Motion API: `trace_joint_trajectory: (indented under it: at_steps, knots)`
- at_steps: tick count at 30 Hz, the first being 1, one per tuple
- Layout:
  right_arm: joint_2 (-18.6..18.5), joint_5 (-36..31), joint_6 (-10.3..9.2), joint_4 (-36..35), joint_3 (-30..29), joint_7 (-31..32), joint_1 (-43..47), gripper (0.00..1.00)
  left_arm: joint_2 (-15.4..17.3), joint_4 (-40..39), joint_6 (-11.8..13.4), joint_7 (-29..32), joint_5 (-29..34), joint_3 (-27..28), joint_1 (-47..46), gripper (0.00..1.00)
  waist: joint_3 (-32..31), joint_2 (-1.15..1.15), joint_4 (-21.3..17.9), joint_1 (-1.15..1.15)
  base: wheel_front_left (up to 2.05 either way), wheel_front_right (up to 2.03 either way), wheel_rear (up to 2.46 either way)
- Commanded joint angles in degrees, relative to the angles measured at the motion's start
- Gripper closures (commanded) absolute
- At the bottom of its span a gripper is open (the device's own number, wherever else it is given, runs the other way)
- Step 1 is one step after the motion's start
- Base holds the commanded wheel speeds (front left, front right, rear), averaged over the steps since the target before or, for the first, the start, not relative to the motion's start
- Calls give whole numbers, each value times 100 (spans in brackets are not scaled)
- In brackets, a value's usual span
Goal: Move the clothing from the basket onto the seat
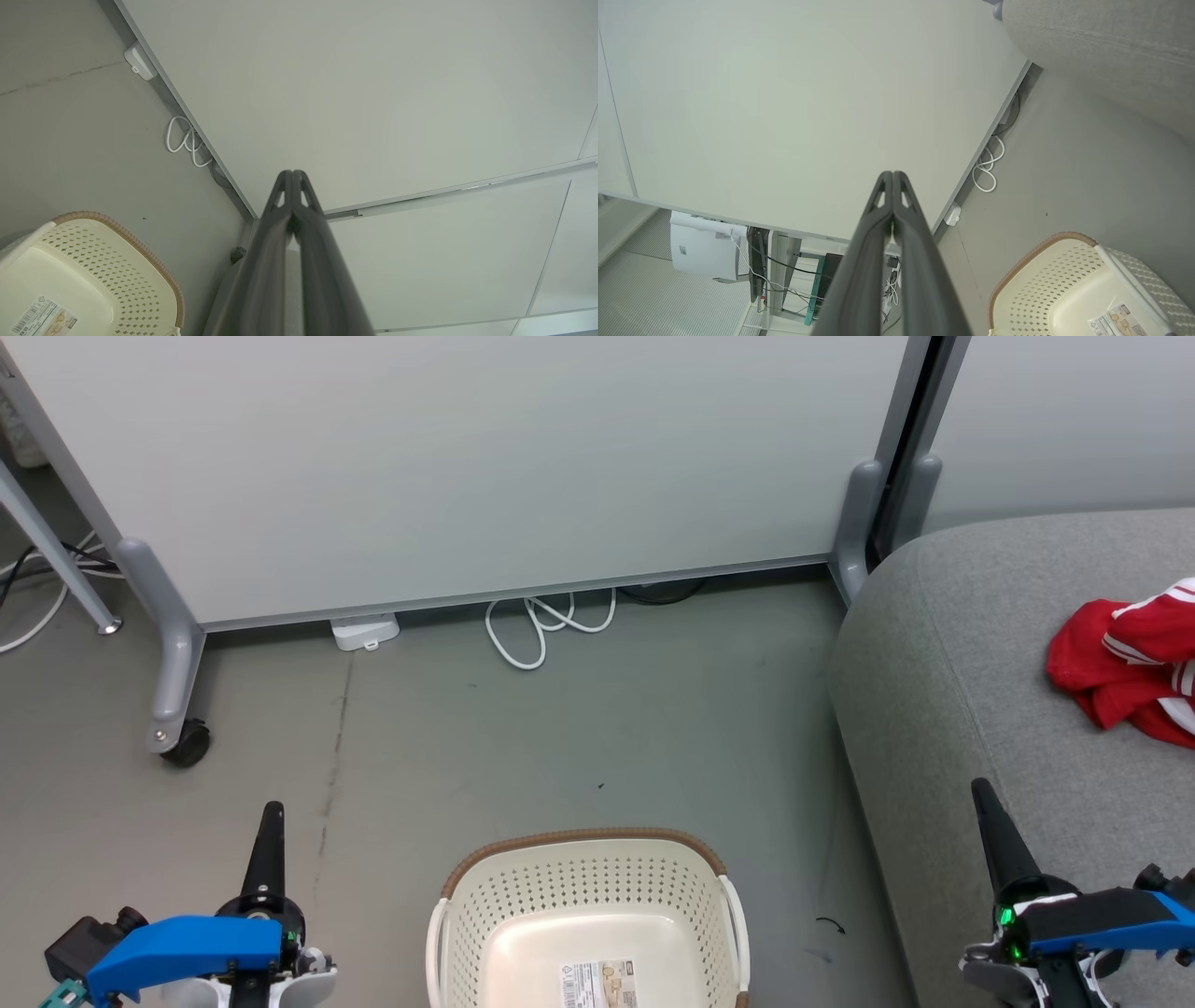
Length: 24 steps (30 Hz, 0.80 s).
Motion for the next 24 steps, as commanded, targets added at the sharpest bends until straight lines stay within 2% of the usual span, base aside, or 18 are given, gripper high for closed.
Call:
trace_joint_trajectory:
  at_steps: [1, 24]
  knots:
    - [-46, 155, 3, -58, -18, 25, -103, 100, -7, -62, -6, 39, -131, 53, -125, 100, -7, 0, -2, 0, 0, 0, 0]
    - [-53, 1183, 4, -76, -37, 137, -143, 100, -70, -154, -8, 317, -964, 246, -211, 100, -101, 0, -20, 0, 0, 0, 0]
